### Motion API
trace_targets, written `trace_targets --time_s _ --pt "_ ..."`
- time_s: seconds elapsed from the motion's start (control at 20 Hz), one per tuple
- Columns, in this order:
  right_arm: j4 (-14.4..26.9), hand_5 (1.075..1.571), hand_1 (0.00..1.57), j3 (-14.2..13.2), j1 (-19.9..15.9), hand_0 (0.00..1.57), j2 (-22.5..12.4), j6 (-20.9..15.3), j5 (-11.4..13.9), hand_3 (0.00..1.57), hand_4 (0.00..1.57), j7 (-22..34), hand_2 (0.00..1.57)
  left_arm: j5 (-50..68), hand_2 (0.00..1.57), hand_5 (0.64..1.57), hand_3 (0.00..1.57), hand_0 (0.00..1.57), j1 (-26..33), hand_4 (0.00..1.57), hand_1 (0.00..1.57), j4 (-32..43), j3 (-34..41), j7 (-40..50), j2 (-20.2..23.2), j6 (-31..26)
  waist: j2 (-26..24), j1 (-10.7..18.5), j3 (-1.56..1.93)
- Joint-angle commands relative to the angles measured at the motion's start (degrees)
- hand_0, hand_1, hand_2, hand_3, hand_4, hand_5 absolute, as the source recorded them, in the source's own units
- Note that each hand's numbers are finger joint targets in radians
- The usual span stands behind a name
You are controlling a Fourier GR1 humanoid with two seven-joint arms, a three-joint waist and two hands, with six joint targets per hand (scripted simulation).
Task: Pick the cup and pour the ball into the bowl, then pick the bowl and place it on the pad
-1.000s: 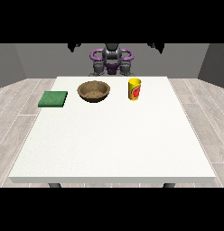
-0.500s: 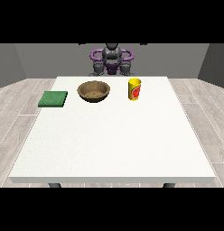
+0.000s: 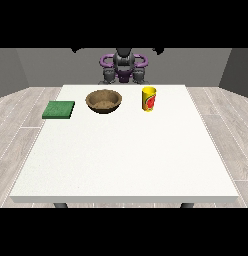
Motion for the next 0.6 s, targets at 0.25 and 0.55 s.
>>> trace_targets --time_s 0.25,0.55 --pt "10.34 1.571 0.0 -7.65 -5.77 0.0 -4.29 8.58 -3.97 0.0 0.35 -15.77 0.0 -2.87 0.0 1.501 0.0 0.0 -7.34 0.0 0.0 15.55 4.59 -22.1 -0.04 0.57 13.62 -2.18 0.0" --pt "18.93 1.571 0.0 -10.48 -9.87 0.0 -6.3 11.57 -4.43 0.0 0.28 -20.68 0.0 -4.5 0.0 1.494 0.0 0.0 -16.77 0.0 0.0 22.64 5.82 -23.75 0.09 4.55 16.65 -2.7 0.01"
